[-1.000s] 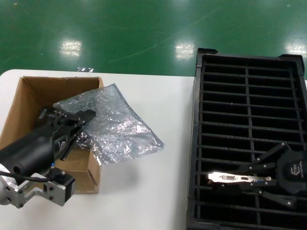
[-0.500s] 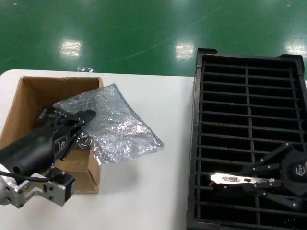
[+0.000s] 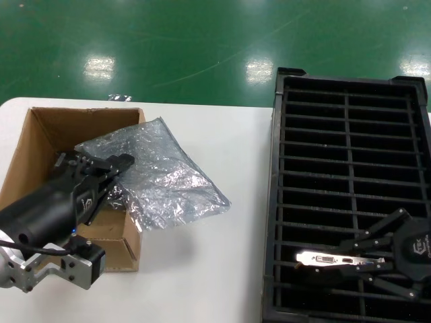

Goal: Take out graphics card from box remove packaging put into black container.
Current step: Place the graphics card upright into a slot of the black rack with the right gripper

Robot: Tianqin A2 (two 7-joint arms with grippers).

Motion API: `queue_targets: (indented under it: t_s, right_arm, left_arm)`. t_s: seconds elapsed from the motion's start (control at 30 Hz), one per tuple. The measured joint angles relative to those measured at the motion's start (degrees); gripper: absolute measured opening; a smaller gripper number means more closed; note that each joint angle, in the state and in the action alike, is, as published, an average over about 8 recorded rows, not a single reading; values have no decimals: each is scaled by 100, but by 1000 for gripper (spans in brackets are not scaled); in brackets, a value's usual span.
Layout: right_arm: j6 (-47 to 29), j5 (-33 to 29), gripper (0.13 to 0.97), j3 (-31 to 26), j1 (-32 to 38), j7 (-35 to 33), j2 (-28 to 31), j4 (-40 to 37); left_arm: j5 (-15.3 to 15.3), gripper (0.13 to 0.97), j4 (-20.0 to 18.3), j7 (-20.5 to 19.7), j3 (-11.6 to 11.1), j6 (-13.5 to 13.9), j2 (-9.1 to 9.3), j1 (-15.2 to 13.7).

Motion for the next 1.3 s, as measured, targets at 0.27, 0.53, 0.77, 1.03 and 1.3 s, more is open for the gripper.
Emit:
queue_targets:
  t_s: [0.27, 0.53, 0.77, 1.03, 1.3]
  right_arm:
    - [-12, -85, 188, -51, 43, -88, -66, -120]
    - [-12, -174, 188, -102, 83, -143, -136, -280]
    - [-28, -246, 188, -146, 142, -243, -219, -494]
    - [-49, -315, 194, -196, 210, -371, -339, -733]
    - [-59, -372, 225, -237, 265, -465, -463, -944]
  left_arm:
    - [0, 138, 0, 0, 0, 0, 0, 0]
    - [0, 138, 0, 0, 0, 0, 0, 0]
    - [0, 138, 0, 0, 0, 0, 0, 0]
    - [0, 138, 0, 0, 0, 0, 0, 0]
    - [0, 138, 0, 0, 0, 0, 0, 0]
